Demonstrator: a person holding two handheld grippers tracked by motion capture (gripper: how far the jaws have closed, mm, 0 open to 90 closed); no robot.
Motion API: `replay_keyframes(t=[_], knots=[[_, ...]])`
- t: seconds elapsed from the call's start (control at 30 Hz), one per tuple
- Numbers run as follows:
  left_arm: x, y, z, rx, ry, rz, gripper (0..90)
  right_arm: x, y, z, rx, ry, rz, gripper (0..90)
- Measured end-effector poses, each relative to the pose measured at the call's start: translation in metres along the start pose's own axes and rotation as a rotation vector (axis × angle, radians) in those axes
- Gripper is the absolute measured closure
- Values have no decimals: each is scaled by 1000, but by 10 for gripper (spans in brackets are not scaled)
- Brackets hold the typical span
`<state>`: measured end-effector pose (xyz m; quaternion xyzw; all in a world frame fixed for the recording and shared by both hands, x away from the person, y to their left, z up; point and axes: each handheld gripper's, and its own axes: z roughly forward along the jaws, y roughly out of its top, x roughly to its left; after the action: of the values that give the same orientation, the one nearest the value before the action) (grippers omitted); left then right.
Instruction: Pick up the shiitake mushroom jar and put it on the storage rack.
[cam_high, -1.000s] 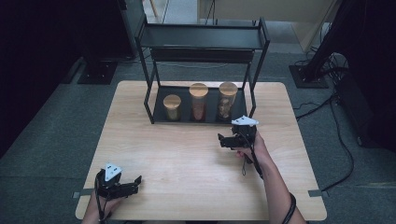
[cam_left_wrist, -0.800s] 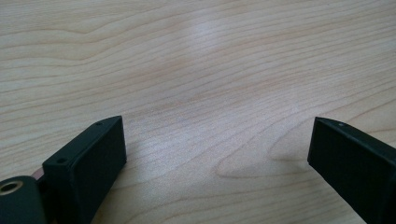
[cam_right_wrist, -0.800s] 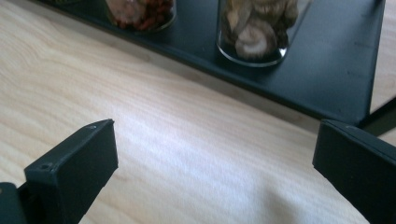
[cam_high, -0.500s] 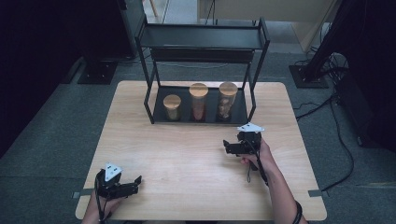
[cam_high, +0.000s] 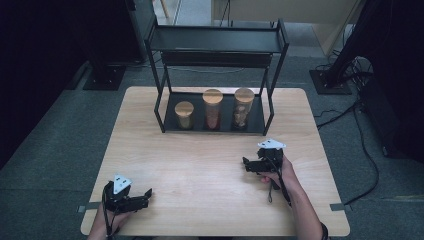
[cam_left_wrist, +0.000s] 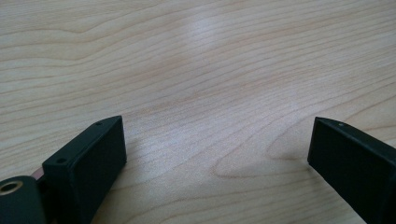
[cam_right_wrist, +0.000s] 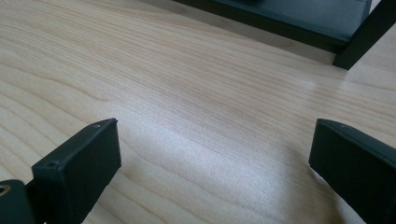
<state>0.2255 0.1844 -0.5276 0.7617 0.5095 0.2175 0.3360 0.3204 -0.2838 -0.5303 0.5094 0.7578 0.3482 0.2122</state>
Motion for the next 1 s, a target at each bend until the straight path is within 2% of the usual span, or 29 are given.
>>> replay_keyframes(t=[0.37, 0.7, 1.0], knots=[[0, 0, 0, 0, 4, -1, 46, -1, -11, -10, -12, 13, 18, 17], [0, 0, 0, 1, 8, -1, 46, -6, -18, -18, 5, -12, 21, 17], [0, 0, 0, 2, 11, -1, 46, -14, -27, -27, 1, -27, 50, 17]])
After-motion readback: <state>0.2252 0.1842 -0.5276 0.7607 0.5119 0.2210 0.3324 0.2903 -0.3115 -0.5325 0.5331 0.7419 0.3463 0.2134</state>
